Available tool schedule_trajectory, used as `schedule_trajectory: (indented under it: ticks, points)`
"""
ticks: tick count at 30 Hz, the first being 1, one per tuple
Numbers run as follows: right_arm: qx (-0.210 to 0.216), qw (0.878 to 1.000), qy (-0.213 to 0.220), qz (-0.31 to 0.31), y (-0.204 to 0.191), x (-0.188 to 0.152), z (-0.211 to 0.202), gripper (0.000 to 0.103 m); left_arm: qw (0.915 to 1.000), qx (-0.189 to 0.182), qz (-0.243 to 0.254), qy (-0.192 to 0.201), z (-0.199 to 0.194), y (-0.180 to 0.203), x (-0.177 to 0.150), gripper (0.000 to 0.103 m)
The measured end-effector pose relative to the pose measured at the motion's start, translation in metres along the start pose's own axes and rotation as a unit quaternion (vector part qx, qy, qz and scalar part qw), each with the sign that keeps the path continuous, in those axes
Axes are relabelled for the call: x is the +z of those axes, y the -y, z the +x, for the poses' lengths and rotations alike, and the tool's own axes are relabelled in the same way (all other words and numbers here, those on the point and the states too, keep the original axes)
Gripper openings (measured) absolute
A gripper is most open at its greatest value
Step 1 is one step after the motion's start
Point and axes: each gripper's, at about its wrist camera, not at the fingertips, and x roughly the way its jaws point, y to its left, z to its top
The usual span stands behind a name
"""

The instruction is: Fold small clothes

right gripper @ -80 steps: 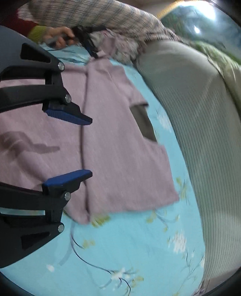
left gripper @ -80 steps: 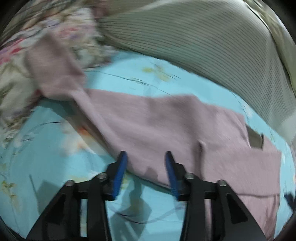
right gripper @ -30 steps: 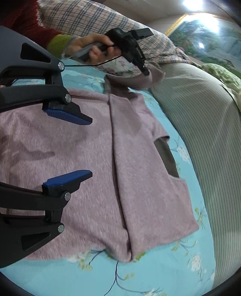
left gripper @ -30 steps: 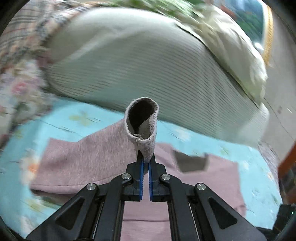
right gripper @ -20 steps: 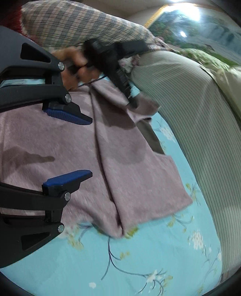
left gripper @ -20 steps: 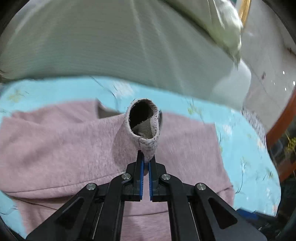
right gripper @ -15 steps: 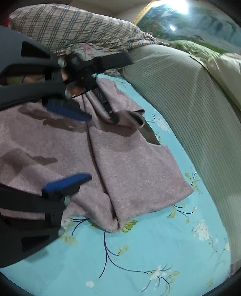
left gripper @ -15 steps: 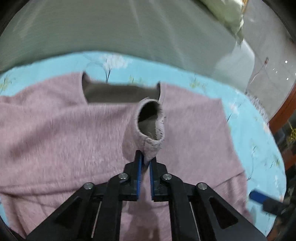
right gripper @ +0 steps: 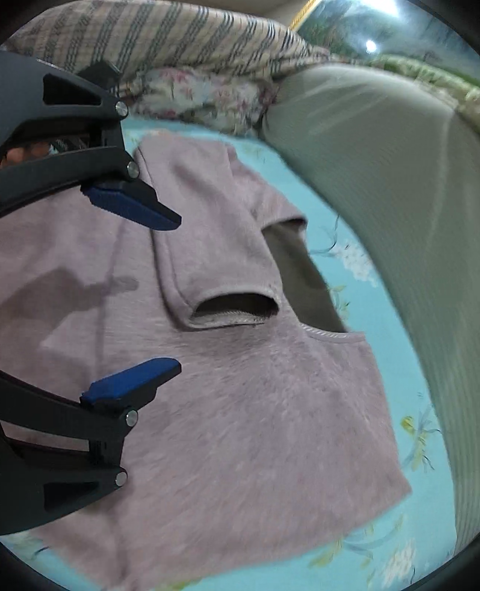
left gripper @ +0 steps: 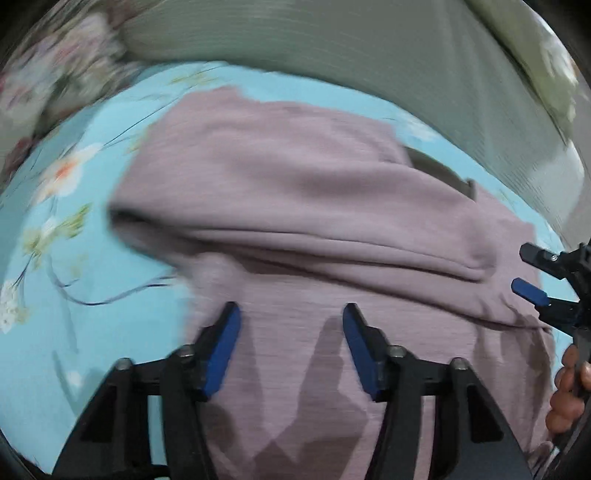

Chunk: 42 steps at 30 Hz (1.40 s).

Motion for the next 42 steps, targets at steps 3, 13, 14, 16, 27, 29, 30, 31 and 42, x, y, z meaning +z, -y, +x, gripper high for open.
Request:
schedule_trajectory:
  ticks: [3, 13, 14, 16, 27, 29, 30, 31, 42]
  points:
    - [-0.016, 1.000, -0.007, 0.009, 0.005, 0.004, 0.021, 0.072, 0.9995, -0.022, -0.021, -0.009, -0.003, -0.029, 0.004, 0.006]
    - [0.027, 0.997, 0.065, -0.028, -0.021, 0.021, -0.021, 0.011, 0.9948, 0.067, -0.072, 0.028, -0.013, -0.060, 0.027, 0.050]
    - [0.036, 0.996, 0.079, -0.030, -0.021, 0.023, -0.035, 0.011, 0.9942, 0.075, -0.073, 0.024, -0.011, -0.063, 0.029, 0.050]
    - [0.043, 0.992, 0.117, -0.034, -0.020, 0.030, -0.067, 0.011, 0.9947, 0.071, -0.074, 0.011, -0.002, -0.064, 0.035, 0.050]
    - [-0.067, 0.991, 0.105, 0.054, 0.091, 0.029, -0.074, 0.011, 0.9958, 0.088, -0.023, 0.009, 0.015, -0.042, 0.041, 0.046]
    - [-0.070, 0.991, 0.107, 0.045, 0.088, 0.026, -0.076, 0.011, 0.9960, 0.085, -0.022, 0.014, 0.011, -0.044, 0.039, 0.037]
    - [-0.068, 0.990, 0.119, 0.042, 0.085, 0.026, -0.082, 0.011, 0.9961, 0.080, -0.030, 0.020, 0.007, -0.048, 0.038, 0.034]
    - [-0.069, 0.987, 0.144, 0.035, 0.081, 0.026, -0.095, 0.011, 0.9962, 0.072, -0.040, 0.028, 0.002, -0.052, 0.037, 0.034]
    - [-0.143, 0.981, 0.113, 0.061, 0.125, 0.016, -0.087, 0.003, 0.9974, 0.070, -0.009, 0.012, 0.011, -0.044, 0.028, 0.034]
